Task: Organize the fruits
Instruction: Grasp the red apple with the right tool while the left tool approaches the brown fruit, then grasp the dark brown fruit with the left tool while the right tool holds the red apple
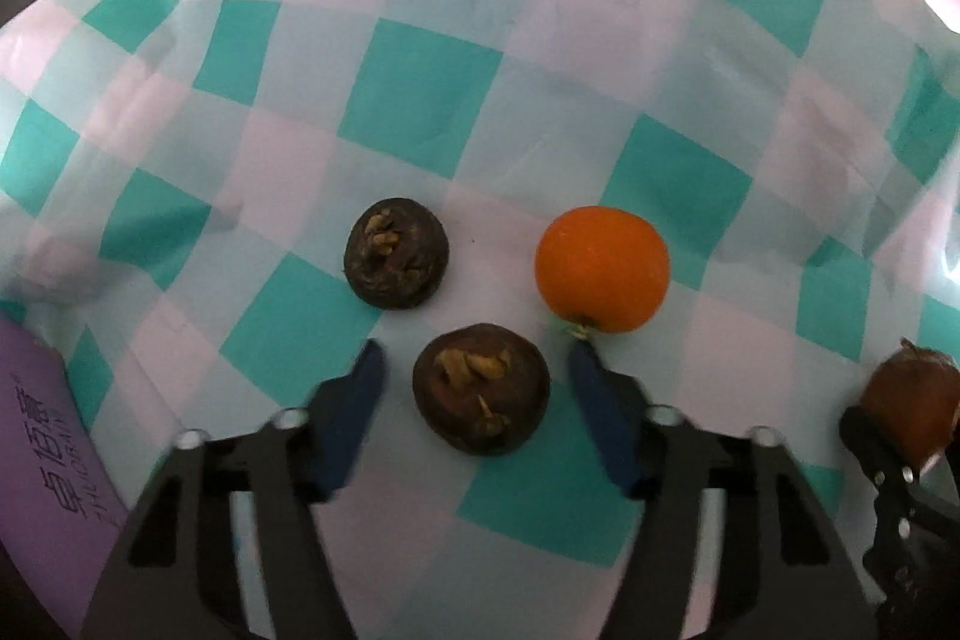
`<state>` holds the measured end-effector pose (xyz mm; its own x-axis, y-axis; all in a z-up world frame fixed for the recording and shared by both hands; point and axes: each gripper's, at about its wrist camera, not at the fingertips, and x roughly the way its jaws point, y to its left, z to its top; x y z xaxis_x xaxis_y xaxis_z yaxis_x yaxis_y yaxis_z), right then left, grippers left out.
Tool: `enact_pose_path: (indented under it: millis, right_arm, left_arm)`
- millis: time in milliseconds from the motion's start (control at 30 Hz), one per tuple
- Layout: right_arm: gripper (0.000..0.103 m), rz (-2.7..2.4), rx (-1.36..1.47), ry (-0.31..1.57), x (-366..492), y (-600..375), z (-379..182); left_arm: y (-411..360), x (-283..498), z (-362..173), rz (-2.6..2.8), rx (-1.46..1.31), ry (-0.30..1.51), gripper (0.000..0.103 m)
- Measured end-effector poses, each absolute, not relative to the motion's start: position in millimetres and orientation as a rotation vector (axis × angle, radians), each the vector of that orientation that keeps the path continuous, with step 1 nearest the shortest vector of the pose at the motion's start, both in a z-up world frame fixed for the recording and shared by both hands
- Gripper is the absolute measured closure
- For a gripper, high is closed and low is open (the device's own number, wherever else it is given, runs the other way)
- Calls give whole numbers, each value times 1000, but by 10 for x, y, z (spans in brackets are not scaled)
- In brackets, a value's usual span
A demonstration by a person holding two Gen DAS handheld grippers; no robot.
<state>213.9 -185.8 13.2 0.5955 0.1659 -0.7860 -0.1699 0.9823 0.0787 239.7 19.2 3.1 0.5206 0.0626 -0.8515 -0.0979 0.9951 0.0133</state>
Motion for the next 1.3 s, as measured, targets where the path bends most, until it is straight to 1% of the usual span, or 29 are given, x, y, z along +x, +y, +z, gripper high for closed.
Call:
enact_pose_path:
  millis: [33, 67, 133, 400, 767, 967, 1100, 1200, 1300]
  right_arm:
    - [38, 197, -2, 913, 2158, -1834, 143]
    - [38, 198, -1, 914, 2147, -1879, 150]
    - [38, 196, -5, 915, 2116, -1991, 163]
    - [36, 203, -44, 939, 2191, -1797, -3]
    - [36, 191, -71, 941, 2204, -1756, -51]
    - [40, 179, -77, 934, 2194, -1742, 9]
    - [40, 138, -33, 967, 2131, -1760, 77]
    - [40, 119, 7, 968, 1989, -1781, 211]
    - [40, 113, -14, 1003, 1800, -1762, 332]
  left_arm:
    - [196, 2395, 27, 89, -33, 1018, 58]
    - [203, 2391, 22, 82, -29, 1017, 60]
    - [232, 2389, 9, 73, -31, 1015, 60]
    - [383, 2382, -19, 53, -32, 1015, 61]
    - [268, 2392, -109, 51, -26, 993, 61]
    - [262, 2323, -84, 19, -51, 1022, 62]
    - [226, 2094, -6, -66, -99, 1066, 62]
    - [145, 1828, 52, -121, -79, 1085, 62]
    - [84, 1543, 98, -152, -44, 1107, 62]
